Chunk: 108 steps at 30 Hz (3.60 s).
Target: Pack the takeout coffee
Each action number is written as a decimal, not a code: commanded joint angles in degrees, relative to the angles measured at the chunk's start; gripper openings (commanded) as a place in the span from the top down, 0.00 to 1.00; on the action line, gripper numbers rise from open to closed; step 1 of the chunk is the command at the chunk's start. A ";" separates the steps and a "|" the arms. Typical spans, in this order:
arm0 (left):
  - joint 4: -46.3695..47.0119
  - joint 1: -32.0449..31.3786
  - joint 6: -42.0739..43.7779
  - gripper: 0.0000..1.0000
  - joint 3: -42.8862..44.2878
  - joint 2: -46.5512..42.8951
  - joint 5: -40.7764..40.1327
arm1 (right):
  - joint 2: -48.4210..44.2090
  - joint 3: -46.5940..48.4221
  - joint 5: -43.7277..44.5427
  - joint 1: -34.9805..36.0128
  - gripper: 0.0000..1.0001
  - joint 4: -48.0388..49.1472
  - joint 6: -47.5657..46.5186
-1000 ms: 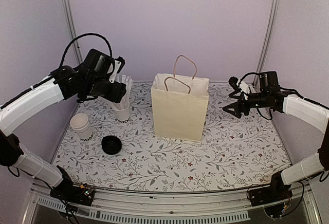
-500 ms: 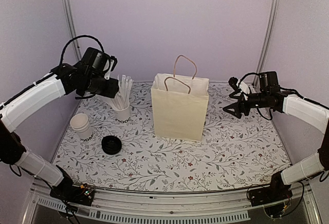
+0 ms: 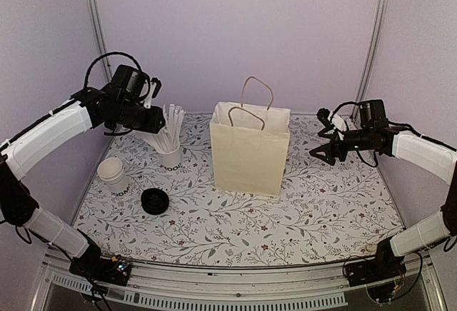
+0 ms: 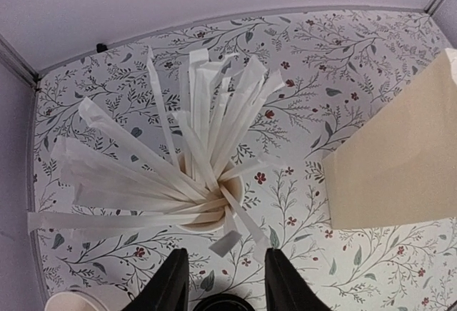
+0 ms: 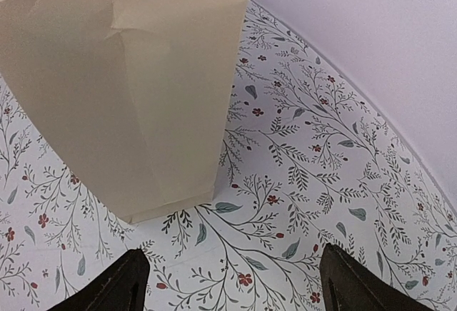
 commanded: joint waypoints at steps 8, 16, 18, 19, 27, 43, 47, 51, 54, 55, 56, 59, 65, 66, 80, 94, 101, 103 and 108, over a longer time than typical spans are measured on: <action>3.12 2.20 1.46 0.72 -0.18 3.14 1.41 | 0.18 -0.33 0.17 -0.12 0.14 -0.58 -0.51; 1.44 2.30 2.40 1.00 1.18 2.04 0.88 | 0.50 -0.26 0.17 -0.13 0.14 -0.66 -0.60; -0.05 2.29 2.79 1.00 2.31 1.10 0.23 | 0.53 -0.26 0.20 -0.09 0.14 -0.66 -0.60; -0.92 2.31 3.06 1.00 3.15 0.52 -0.10 | 0.53 -0.26 0.18 -0.11 0.14 -0.67 -0.60; -6.66 2.31 5.32 1.00 12.50 -5.62 -3.59 | 0.91 -0.26 0.38 -0.11 0.14 -0.74 -0.69; -4.28 2.29 7.11 1.00 22.31 -10.32 3.32 | 1.14 -0.17 0.72 -0.10 0.14 -0.74 -0.69; 1.29 2.24 5.58 1.00 20.37 -11.99 16.16 | 1.08 -0.17 0.77 -0.10 0.14 -0.75 -0.78; 4.33 2.14 2.86 1.00 20.18 -11.07 26.36 | 1.23 -0.10 0.79 -0.08 0.14 -0.91 -0.86; 6.02 1.74 1.00 1.00 19.63 -9.96 30.82 | 1.40 0.09 0.82 -0.14 0.14 -1.24 -1.03; 6.61 1.45 0.60 1.00 19.37 -9.50 32.09 | 1.47 0.09 0.80 -0.08 0.14 -1.28 -1.04; 7.13 1.09 0.32 1.00 19.14 -9.05 33.06 | 1.34 0.09 0.79 -0.07 0.14 -1.31 -1.04; 8.68 -0.39 -0.41 1.00 18.04 -7.44 33.83 | 1.40 0.09 0.85 -0.14 0.14 -1.29 -1.04; 12.34 -4.40 -0.73 1.00 16.83 -1.65 34.04 | 1.49 0.09 0.79 -0.09 0.14 -1.37 -1.13; 13.38 -5.12 -0.90 1.00 16.86 -0.42 34.34 | 1.42 0.12 0.79 -0.07 0.14 -1.37 -1.13; 17.82 -11.96 -2.14 1.00 27.55 21.25 37.20 | 1.27 0.18 1.06 -0.10 0.14 -1.55 -1.31; 4.81 -11.77 2.48 0.33 33.89 26.14 22.06 | 2.02 0.40 0.79 -0.13 0.13 -1.94 -1.57; 4.72 -11.62 6.70 0.28 30.66 18.74 12.98 | 2.64 0.88 0.87 -0.10 0.13 -2.09 -1.07; 6.73 -11.11 8.10 0.24 26.94 15.54 9.28 | 2.49 1.09 1.28 -0.11 0.11 -1.84 -0.51; 11.38 -6.04 9.48 0.18 14.14 7.27 5.96 | -0.84 2.67 5.70 -0.35 0.01 1.40 5.40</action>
